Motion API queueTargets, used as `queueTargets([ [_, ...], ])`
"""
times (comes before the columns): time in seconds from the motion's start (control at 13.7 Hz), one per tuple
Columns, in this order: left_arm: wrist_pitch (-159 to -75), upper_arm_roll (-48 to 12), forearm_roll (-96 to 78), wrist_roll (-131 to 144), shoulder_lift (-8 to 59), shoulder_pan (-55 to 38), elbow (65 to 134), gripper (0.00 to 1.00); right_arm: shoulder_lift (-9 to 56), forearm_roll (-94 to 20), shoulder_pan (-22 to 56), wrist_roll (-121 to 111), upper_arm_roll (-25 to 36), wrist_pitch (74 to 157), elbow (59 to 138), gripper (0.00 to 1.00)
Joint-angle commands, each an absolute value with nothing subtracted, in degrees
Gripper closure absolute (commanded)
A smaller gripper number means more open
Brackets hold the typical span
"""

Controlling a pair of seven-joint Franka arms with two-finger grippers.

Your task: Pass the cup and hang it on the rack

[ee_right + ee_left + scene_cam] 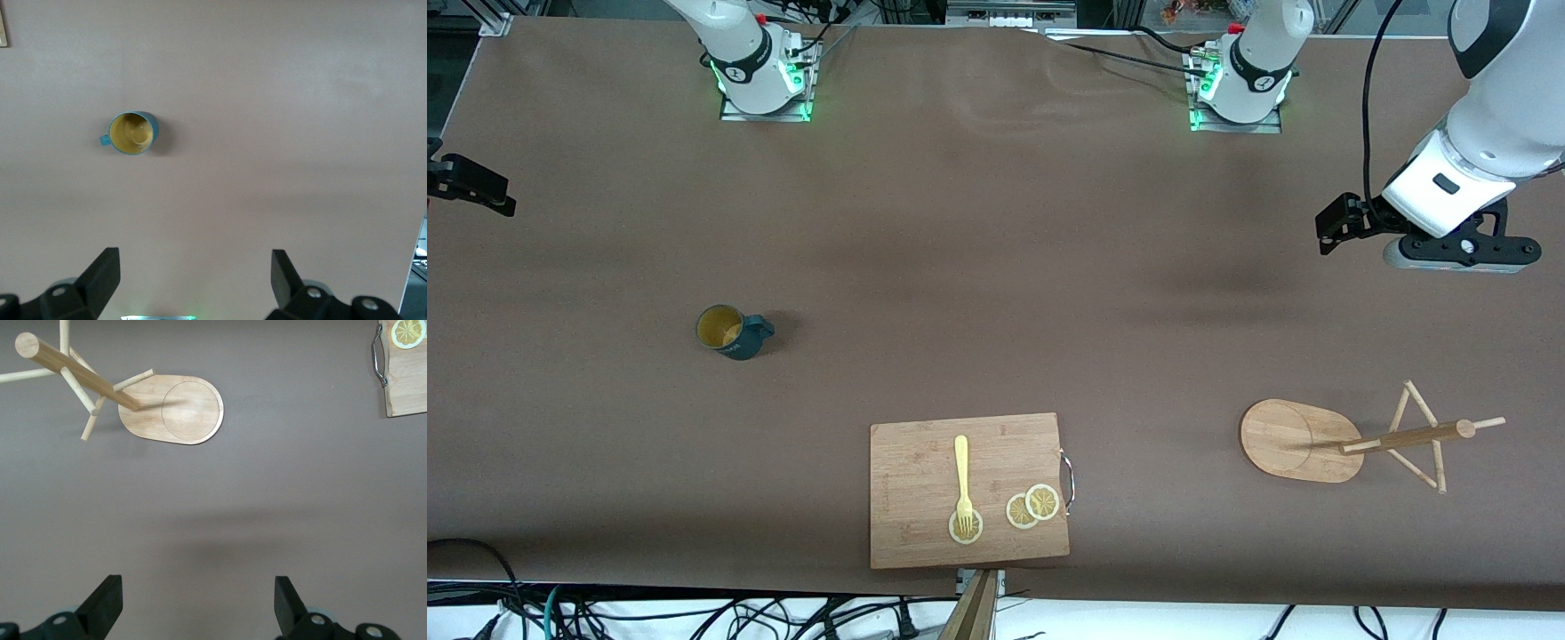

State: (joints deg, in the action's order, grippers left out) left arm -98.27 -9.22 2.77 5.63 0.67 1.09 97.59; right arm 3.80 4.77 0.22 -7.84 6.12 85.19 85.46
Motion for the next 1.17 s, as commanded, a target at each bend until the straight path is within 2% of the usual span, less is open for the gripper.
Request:
queueTargets([
  [0.0, -96.94, -9.41, 3.87, 5.19, 1.41, 0.88, 95.89, 0.0, 3.6, 3.78, -0.26, -7.65, 5.98, 85.25, 85.25, 0.0],
  [1.09, -96.94, -9.4, 3.87, 5.1, 1.41, 0.88, 95.89, 0.0, 6.24, 3.69, -0.09, -8.44, 5.89, 87.54, 85.52, 0.0],
])
